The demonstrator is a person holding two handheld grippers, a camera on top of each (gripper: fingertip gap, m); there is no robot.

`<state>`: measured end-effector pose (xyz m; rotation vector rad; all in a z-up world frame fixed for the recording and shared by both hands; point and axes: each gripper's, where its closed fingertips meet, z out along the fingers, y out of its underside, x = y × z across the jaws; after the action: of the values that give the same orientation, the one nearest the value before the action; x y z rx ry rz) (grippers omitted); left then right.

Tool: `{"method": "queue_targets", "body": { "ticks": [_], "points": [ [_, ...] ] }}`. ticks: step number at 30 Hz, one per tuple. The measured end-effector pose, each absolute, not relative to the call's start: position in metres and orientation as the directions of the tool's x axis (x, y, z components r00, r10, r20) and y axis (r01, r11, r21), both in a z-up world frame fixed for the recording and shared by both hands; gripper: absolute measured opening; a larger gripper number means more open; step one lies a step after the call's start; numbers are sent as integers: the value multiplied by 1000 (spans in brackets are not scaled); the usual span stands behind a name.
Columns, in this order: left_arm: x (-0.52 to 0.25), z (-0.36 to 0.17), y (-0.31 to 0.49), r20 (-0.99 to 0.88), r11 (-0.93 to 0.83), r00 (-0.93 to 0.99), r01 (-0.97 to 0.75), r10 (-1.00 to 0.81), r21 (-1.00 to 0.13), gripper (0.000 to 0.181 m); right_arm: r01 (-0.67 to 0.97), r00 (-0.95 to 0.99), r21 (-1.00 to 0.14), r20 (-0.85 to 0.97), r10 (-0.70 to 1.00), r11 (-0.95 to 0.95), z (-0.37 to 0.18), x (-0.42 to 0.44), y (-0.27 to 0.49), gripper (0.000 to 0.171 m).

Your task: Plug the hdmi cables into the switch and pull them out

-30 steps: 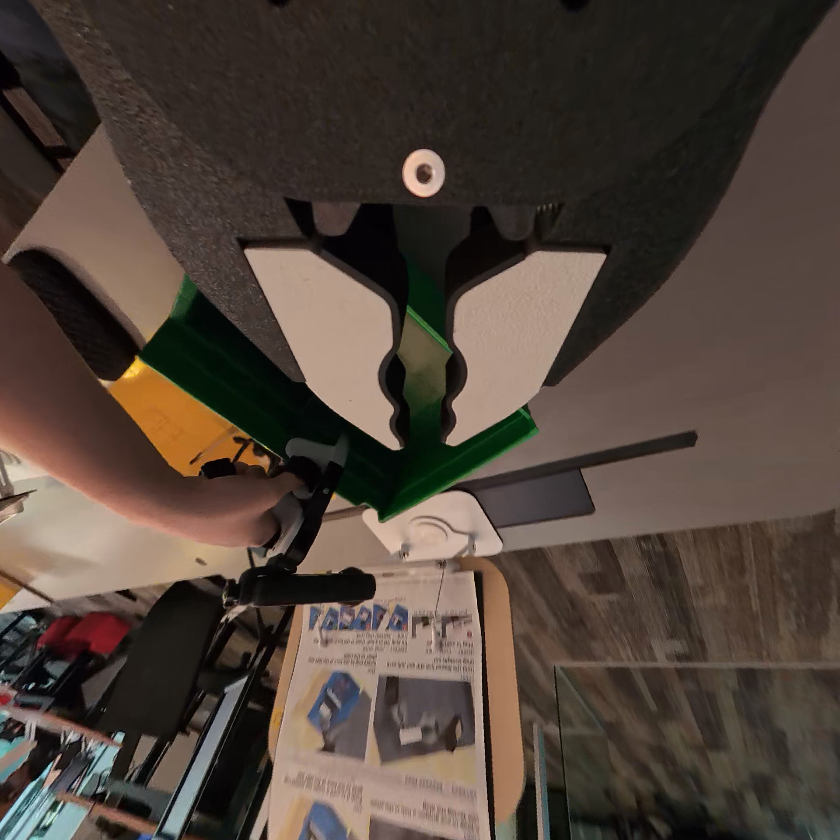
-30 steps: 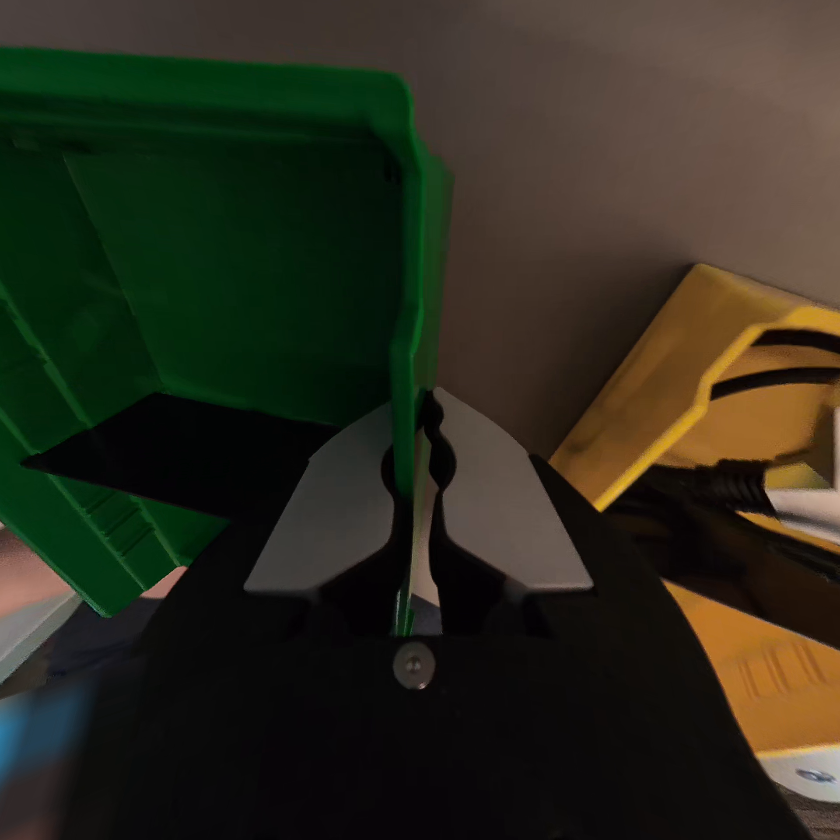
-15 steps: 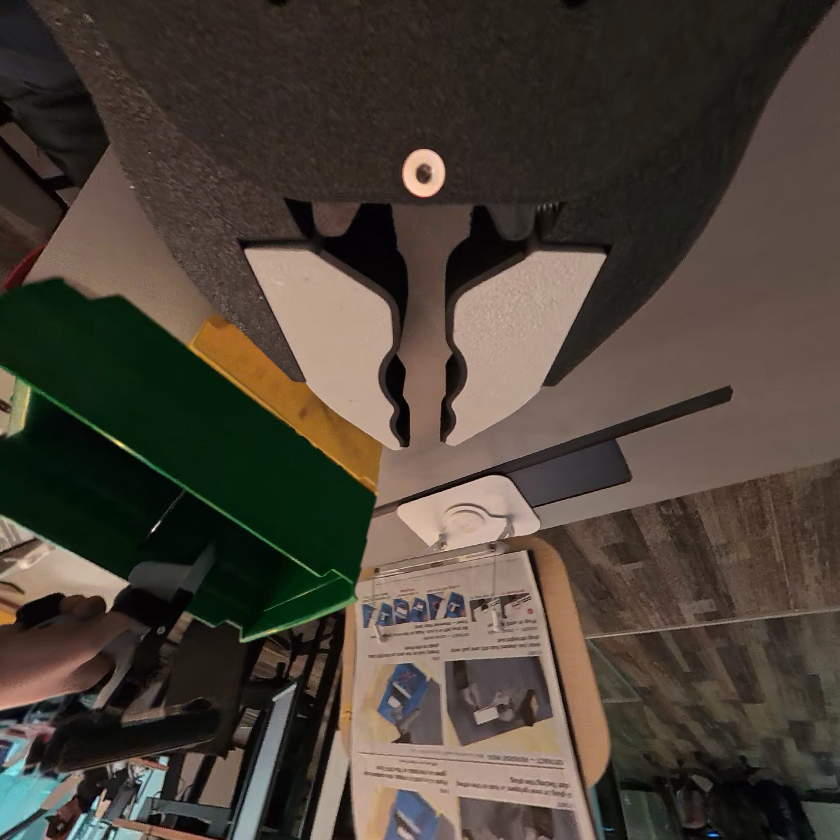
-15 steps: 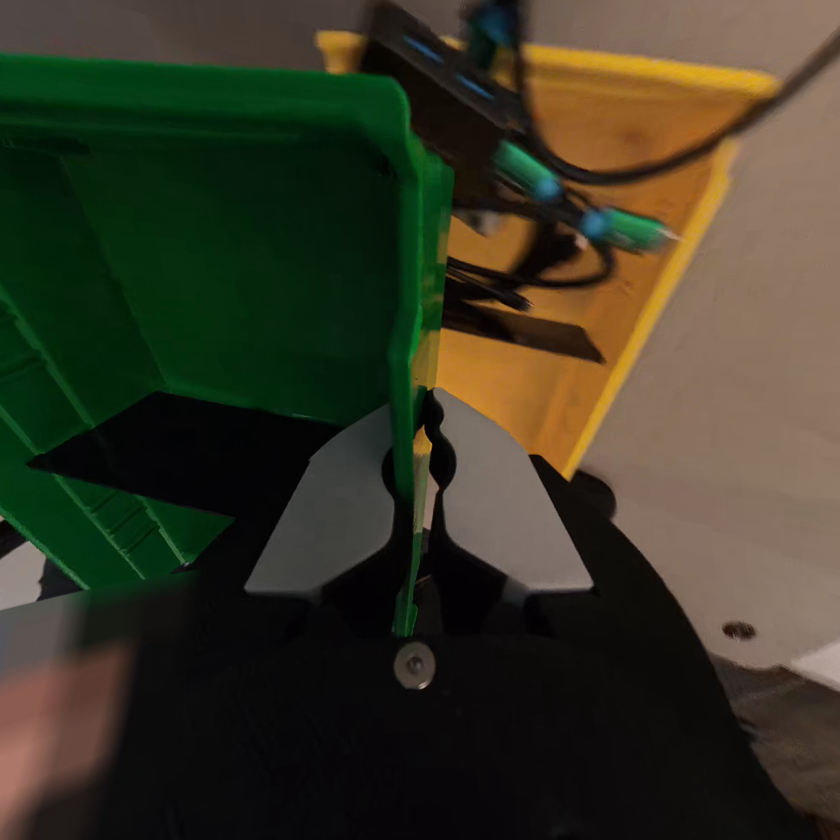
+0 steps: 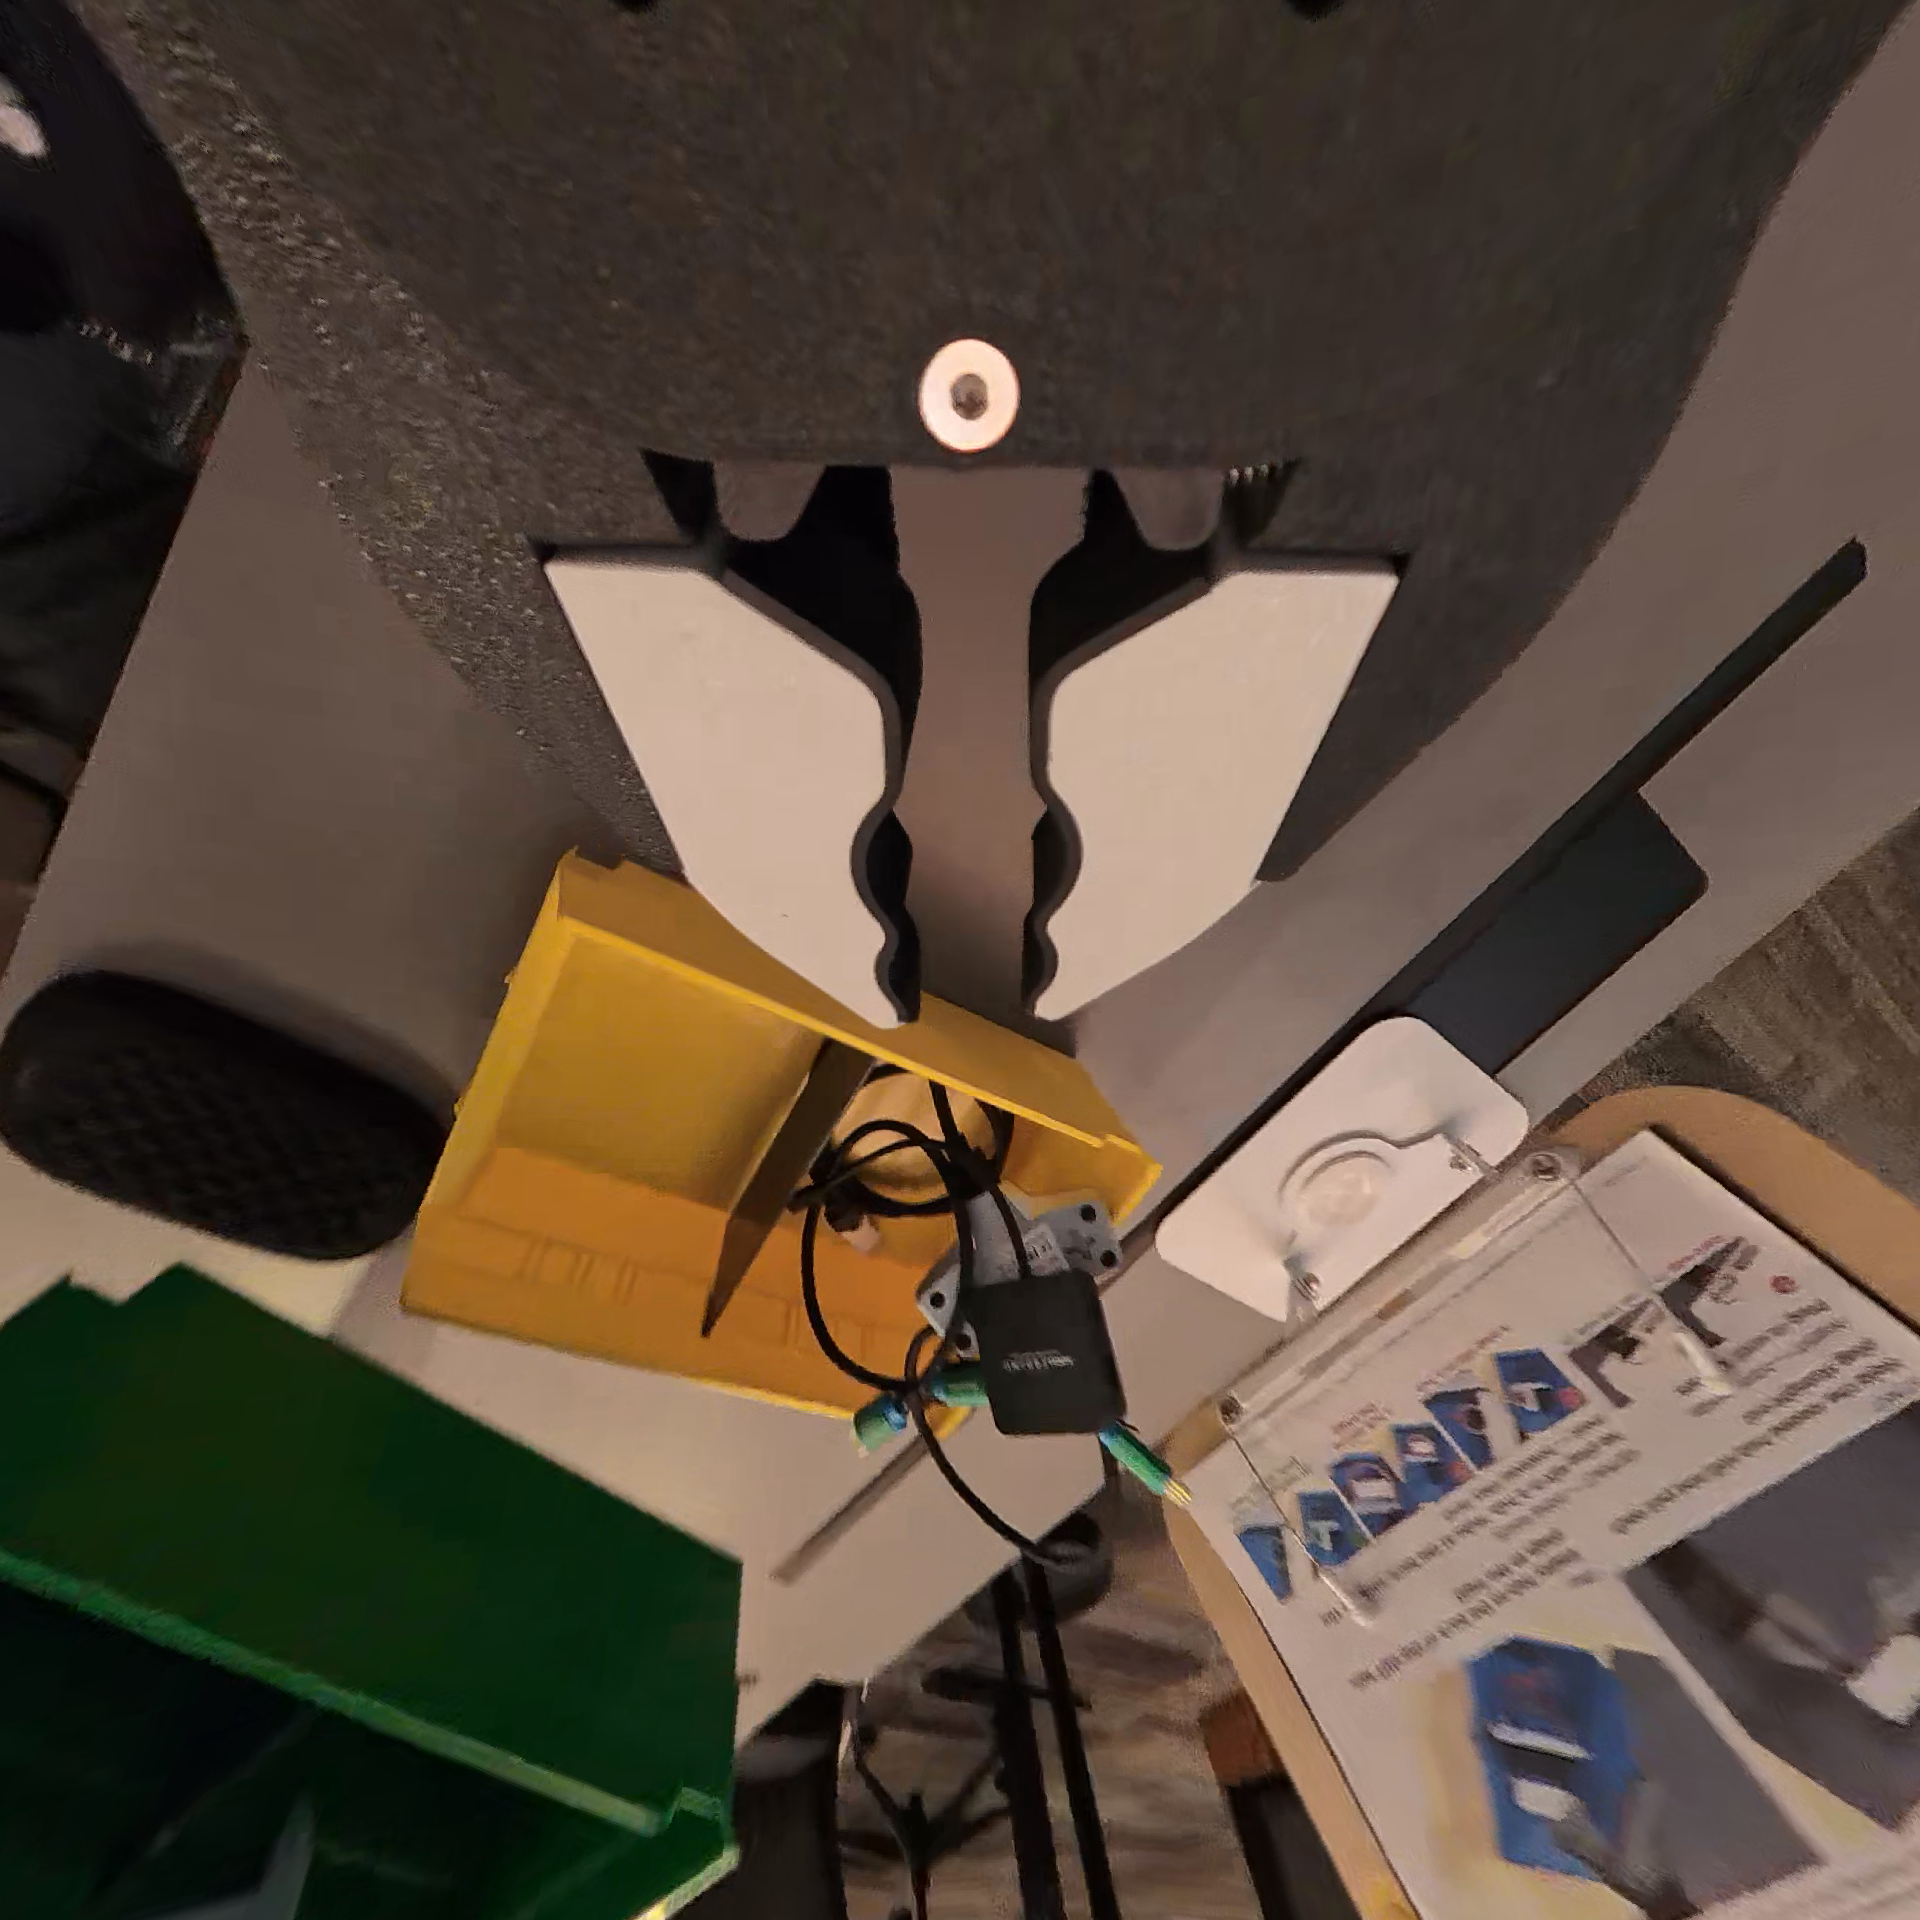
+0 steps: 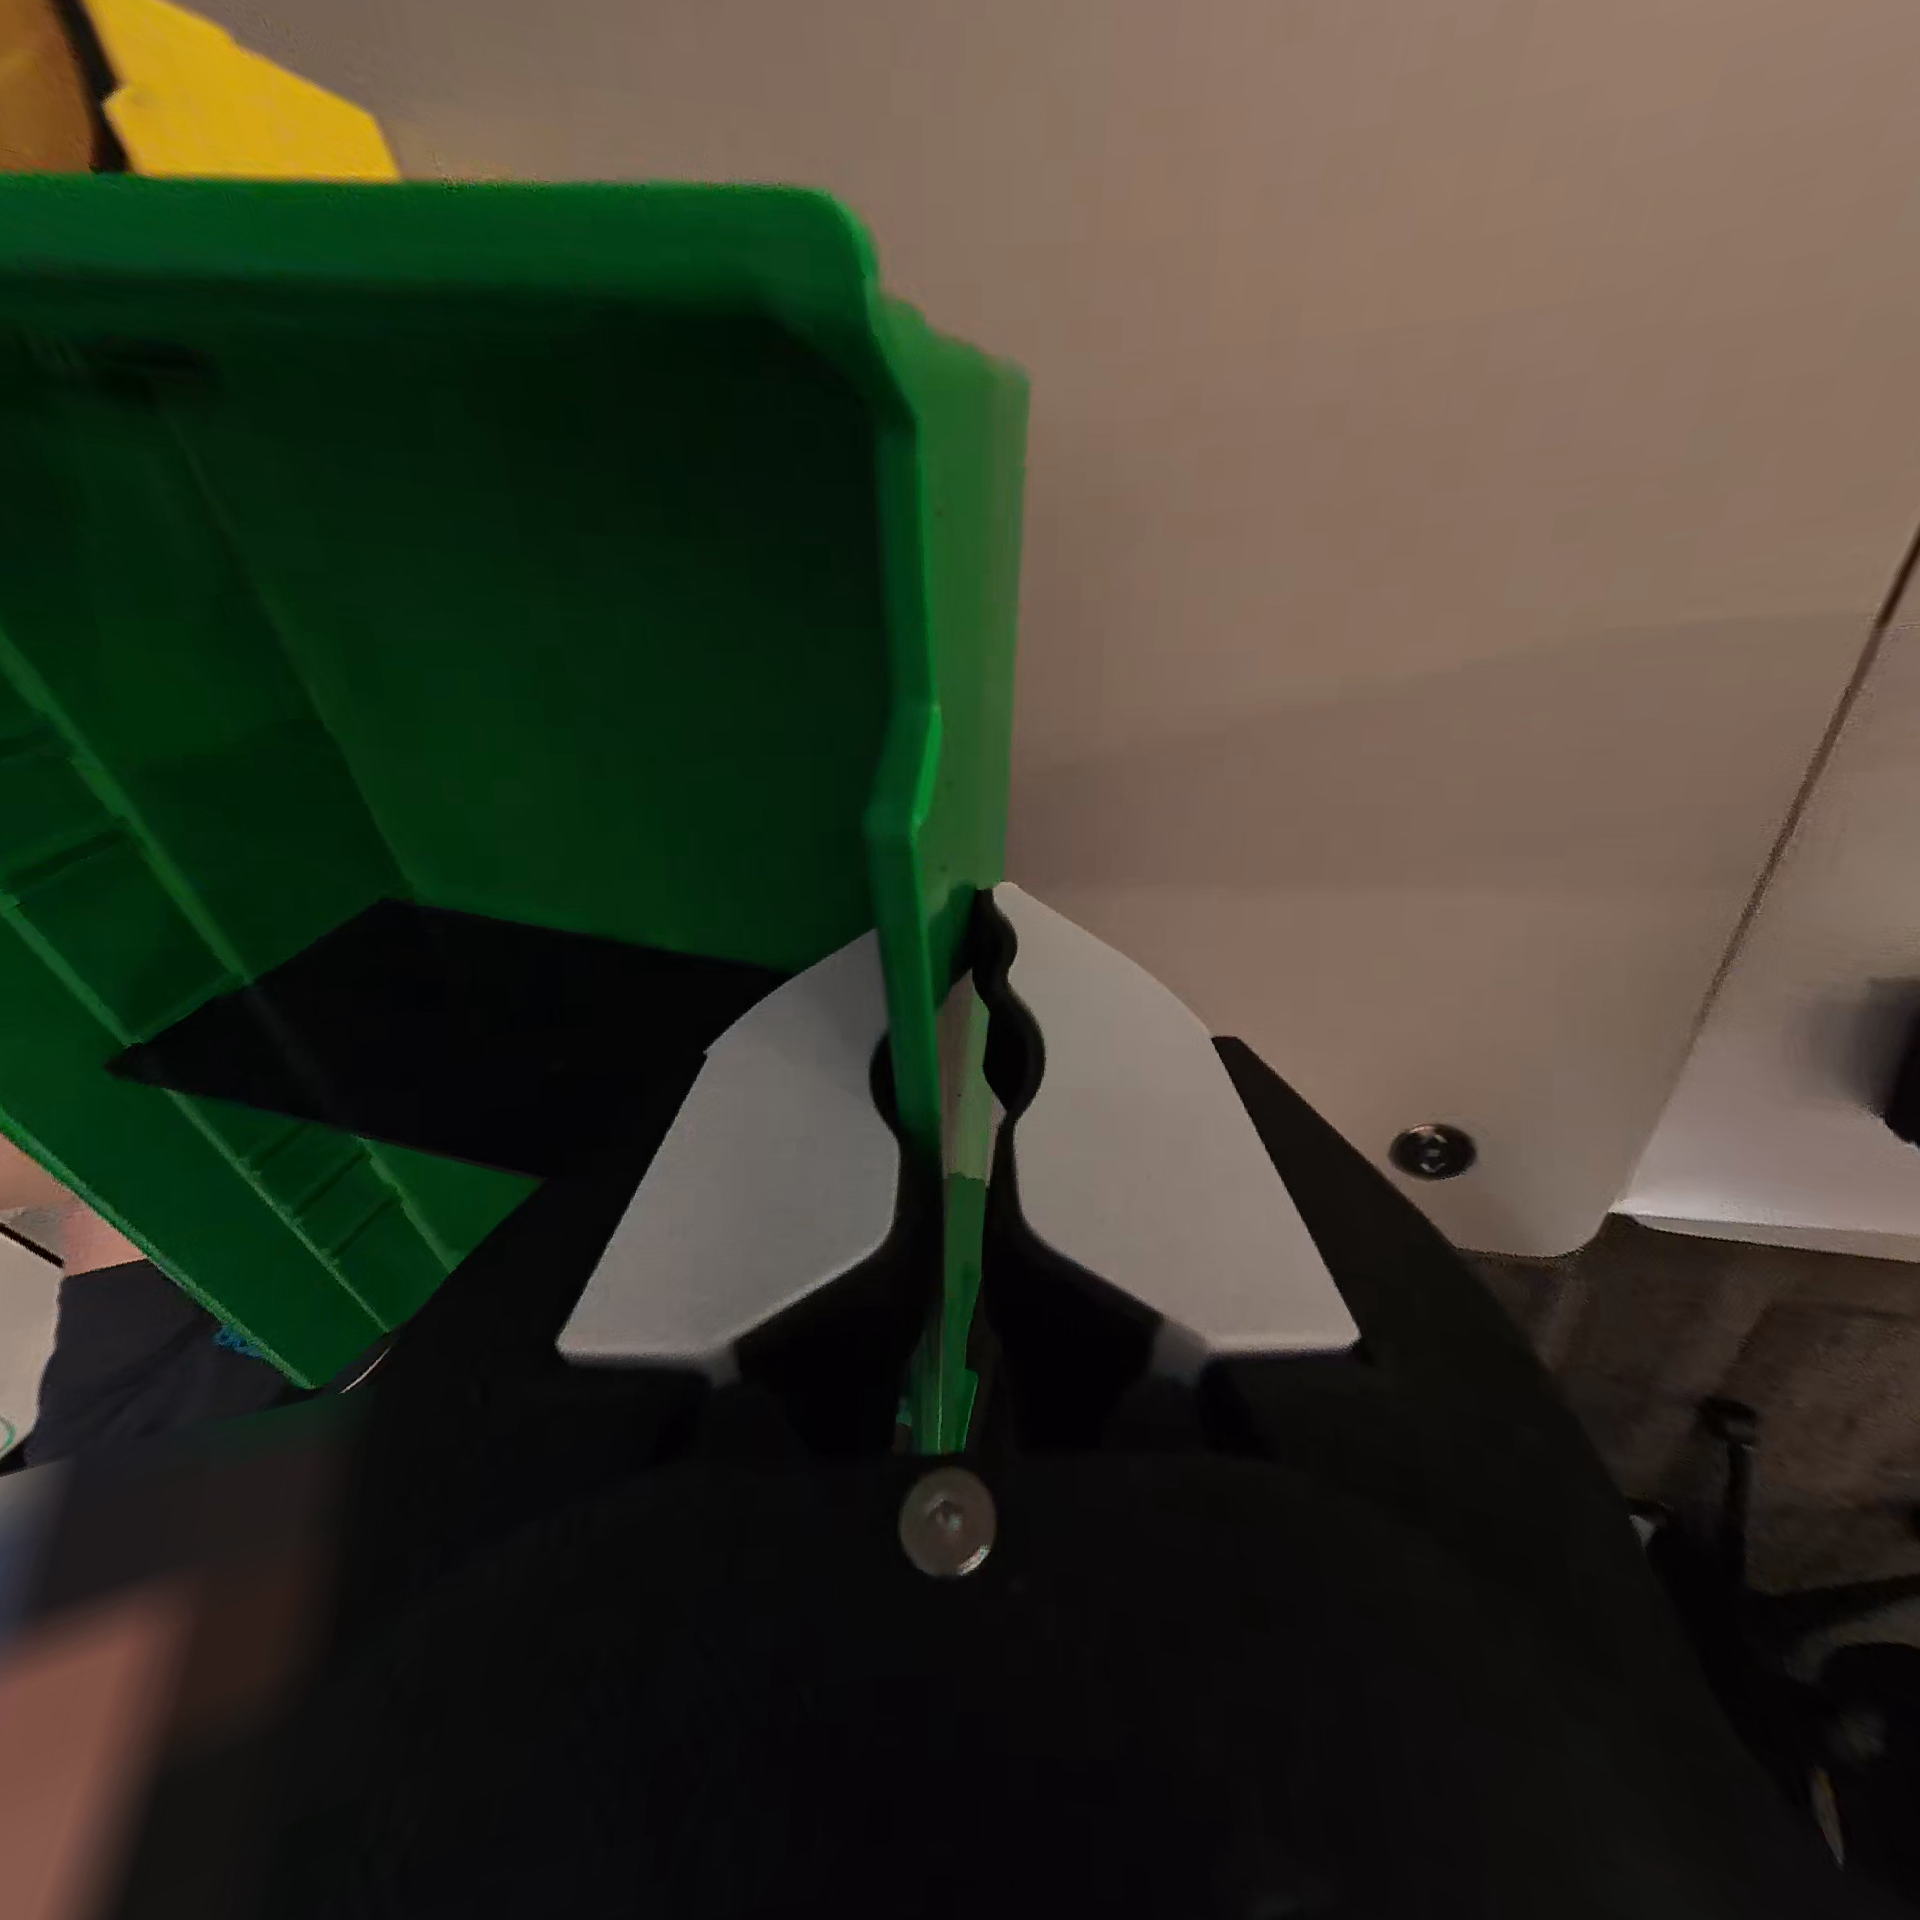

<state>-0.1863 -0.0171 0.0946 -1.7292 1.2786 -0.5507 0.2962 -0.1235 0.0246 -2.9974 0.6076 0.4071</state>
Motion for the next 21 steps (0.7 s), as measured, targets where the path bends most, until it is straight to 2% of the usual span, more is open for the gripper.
{"method": "queue_targets", "body": {
  "ticks": [7,12,14,19,21],
  "points": [
    [-146,42,7,-82,-165,373,-585,-924,-794,20,-420,864,48,-283,-416,-906,-37,364,-132,7],
    [-118,-10,18,54,-305,402,-595,-914,-743,21,-381,887,46,-265,-379,-923,-99,380,-108,8],
    [-108,-26,16,77,-337,416,-601,-906,-725,22,-373,872,77,-312,-378,-924,-113,373,-100,7],
    [-88,-57,-8,183,-446,430,-658,-884,-606,56,-385,845,53,-382,-375,-921,-126,363,-72,7],
    [-85,-63,-10,199,-473,443,-688,-874,-551,61,-404,845,22,-375,-382,-914,-129,366,-62,9]
  ]
}}
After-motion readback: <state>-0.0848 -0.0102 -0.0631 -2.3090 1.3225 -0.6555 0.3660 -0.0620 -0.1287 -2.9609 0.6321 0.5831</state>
